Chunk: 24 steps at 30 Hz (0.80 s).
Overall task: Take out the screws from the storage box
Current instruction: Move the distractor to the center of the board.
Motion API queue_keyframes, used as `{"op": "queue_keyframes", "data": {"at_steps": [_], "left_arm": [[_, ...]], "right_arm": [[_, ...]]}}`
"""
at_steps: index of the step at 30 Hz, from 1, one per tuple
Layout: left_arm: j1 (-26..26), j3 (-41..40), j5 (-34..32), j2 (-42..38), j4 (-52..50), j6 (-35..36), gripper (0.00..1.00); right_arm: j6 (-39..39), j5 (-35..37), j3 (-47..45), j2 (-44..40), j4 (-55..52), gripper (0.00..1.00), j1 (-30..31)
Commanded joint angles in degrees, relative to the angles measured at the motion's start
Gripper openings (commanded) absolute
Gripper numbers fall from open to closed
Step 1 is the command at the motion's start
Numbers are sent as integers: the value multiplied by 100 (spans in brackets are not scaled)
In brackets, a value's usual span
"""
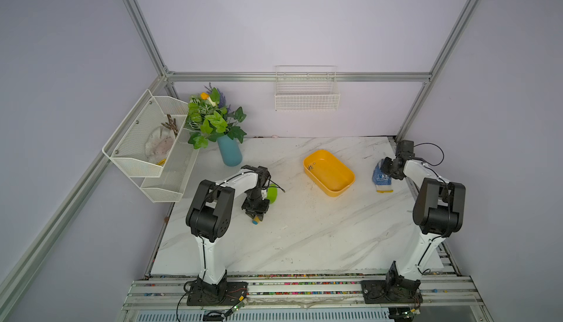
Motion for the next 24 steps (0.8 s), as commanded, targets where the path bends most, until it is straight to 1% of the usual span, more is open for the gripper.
{"op": "queue_keyframes", "data": {"at_steps": [1,4,6,12,16,18,20,22,24], "left_arm": [[310,549,-80,237,-186,27,23],[603,653,-97,241,-161,-89,18],[825,719,-118,234,-115,-108,18],[1467,1114,-530,503,-161,-30,18],[1898,1352,-801,660,-185,162,18],[2095,1404,-821,634,-173,205,20],[2144,1395,-995,561,-164,314,24],[2144,1387,-1169,467,-166,373,34],[2153,1362,-1136,394,-164,409,34]], "right_arm": [[-33,-169,106,-398,-50,42,-16],[-128,-455,118,-581,-52,45,-16],[-88,-734,104,-670,-67,46,14],[30,-1212,-127,-926,36,47,335],[-91,-1294,-186,-992,-40,48,628],[-100,-1321,-252,-1011,-36,48,704],[-103,-1356,-343,-1026,-29,48,743],[-94,-1435,-476,-1067,20,48,754],[-86,-1441,-597,-1128,50,50,754]]}}
